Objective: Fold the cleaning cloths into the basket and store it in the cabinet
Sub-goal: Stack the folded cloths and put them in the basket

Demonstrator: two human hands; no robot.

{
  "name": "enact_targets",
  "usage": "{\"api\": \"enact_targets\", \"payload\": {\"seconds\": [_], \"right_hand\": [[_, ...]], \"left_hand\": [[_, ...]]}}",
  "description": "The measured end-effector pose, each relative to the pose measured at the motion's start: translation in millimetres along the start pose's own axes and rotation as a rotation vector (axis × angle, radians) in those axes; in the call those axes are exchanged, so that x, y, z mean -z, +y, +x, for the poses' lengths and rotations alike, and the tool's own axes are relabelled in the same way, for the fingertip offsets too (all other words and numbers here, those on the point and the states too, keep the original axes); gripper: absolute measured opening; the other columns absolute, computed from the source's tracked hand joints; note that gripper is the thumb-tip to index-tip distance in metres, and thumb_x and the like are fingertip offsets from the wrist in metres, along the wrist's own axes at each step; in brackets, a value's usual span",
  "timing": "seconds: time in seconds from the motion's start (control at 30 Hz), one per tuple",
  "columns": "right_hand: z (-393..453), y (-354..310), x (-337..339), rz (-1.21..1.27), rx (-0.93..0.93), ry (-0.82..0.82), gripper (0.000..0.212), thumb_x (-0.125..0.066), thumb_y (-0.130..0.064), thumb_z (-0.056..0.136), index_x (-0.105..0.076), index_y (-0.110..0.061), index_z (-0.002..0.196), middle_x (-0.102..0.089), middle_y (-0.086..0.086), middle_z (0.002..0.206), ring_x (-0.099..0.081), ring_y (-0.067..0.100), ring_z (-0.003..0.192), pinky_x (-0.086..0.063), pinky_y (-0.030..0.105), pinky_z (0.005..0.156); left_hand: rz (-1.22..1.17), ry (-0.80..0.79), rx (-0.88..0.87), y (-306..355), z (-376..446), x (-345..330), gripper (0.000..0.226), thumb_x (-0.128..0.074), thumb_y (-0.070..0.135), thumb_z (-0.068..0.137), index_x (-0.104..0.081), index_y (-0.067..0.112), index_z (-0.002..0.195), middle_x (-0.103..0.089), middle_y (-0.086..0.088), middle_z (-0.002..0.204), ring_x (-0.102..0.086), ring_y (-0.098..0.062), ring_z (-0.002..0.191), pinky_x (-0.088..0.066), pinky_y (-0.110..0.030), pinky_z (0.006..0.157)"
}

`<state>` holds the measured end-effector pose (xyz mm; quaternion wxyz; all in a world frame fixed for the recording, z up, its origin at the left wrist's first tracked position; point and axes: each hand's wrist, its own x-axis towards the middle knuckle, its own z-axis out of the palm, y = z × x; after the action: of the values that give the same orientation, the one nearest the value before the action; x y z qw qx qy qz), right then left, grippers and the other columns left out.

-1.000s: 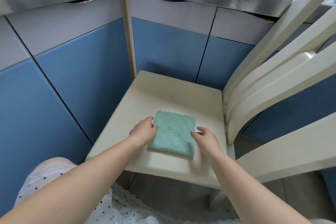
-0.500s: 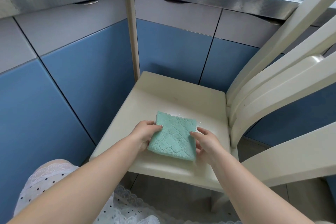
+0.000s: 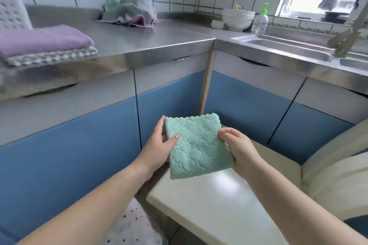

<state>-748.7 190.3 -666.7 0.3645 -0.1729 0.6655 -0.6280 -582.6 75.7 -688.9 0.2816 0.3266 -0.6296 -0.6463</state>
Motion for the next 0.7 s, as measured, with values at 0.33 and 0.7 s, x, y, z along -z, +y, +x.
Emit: {"api": "enact_targets", "payload": {"seconds": [0.33, 0.7], "right_hand": [[-19.8, -157.1, -141.0, -0.193, 0.367, -0.338, 0.02, -0.06, -0.022, 0.088, -0.077, -0.031, 0.084, -0.072, 0.002, 0.101, -0.066, 0.027, 0.091, -0.053, 0.046, 0.087], [-13.9, -240.3, -296.6, -0.735, 0.672, -0.486, 0.032, -0.05, -0.012, 0.091, -0.061, -0.013, 0.122, -0.061, 0.009, 0.115, -0.049, 0.011, 0.09, -0.041, 0.022, 0.08]], "left_hand": [[0.16, 0.267, -0.417, 157.2, -35.1, 119.2, 0.037, -0.057, 0.017, 0.093, -0.057, 0.047, 0.114, -0.053, 0.021, 0.121, -0.048, 0.011, 0.11, -0.038, -0.005, 0.087], [0.253, 0.323, -0.152, 257.1, -29.6, 249.1, 0.035, -0.058, 0.007, 0.09, -0.055, 0.013, 0.125, -0.064, -0.003, 0.097, -0.056, -0.009, 0.07, -0.053, -0.018, 0.051]]}}
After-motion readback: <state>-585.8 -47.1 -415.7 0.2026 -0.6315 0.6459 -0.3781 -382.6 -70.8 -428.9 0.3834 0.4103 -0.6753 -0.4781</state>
